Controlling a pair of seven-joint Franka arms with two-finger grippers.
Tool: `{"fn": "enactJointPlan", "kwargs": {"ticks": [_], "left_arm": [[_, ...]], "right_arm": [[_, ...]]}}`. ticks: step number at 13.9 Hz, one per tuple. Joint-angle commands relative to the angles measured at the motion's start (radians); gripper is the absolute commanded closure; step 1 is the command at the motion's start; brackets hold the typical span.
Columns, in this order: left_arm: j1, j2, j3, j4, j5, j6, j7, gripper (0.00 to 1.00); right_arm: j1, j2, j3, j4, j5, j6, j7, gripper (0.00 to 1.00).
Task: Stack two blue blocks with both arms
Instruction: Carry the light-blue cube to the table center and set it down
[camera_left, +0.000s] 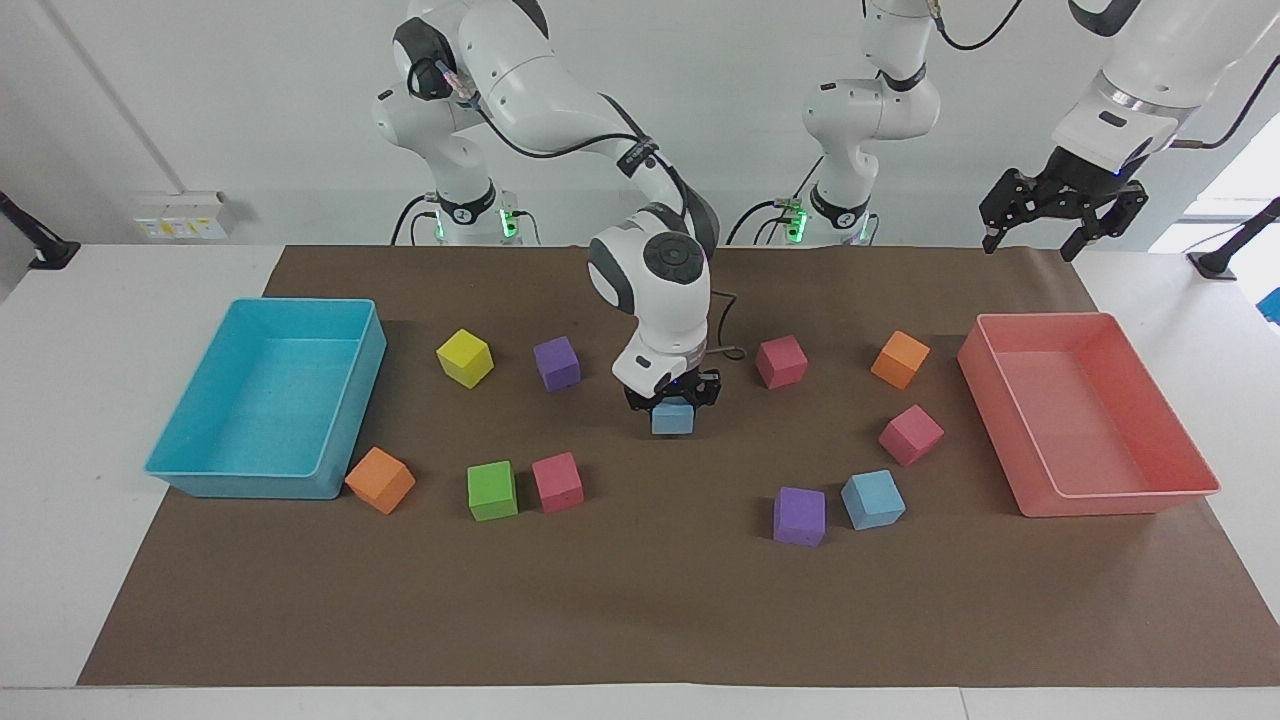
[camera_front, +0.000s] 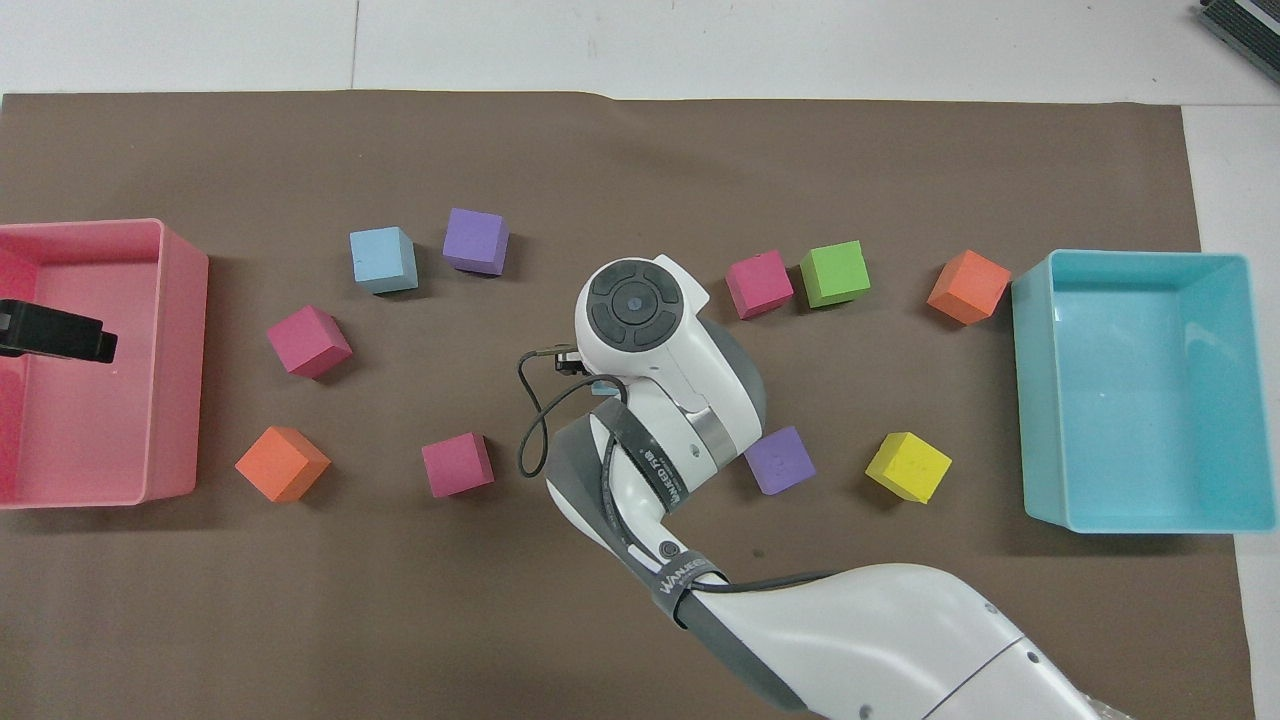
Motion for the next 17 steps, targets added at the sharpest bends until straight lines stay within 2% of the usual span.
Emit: {"fn": "enactJointPlan", "kwargs": {"ticks": [1, 10, 11, 12, 17], "left_arm": [[-0.006, -0.008, 0.004, -0.003, -0.006, -0.003, 0.001, 0.0], [-0.022, -0.004, 0.0, 0.002, -0.011, 0.0, -0.005, 0.0], [-0.02, -0.005, 0.0, 0.002, -0.012, -0.003, -0.003, 0.0], [-0.02, -0.005, 0.0, 0.002, -0.012, -0.003, -0.003, 0.0], [-0.008, -0.005, 0.003, 0.0, -0.005, 0.002, 0.0, 0.0]], "right_arm": [[0.023, 0.041, 0.0, 0.02, -0.002, 0.012, 0.023, 1.0], [0.032, 0.036, 0.0, -0.03, -0.067, -0.003, 0.025, 1.0], [0.023, 0.036, 0.0, -0.029, -0.065, -0.001, 0.025, 0.62], [0.023, 0.036, -0.002, -0.027, -0.068, -0.003, 0.028, 0.01], [-0.014, -0.056, -0.008, -0.032, -0.071, -0.012, 0.009, 0.0]]}}
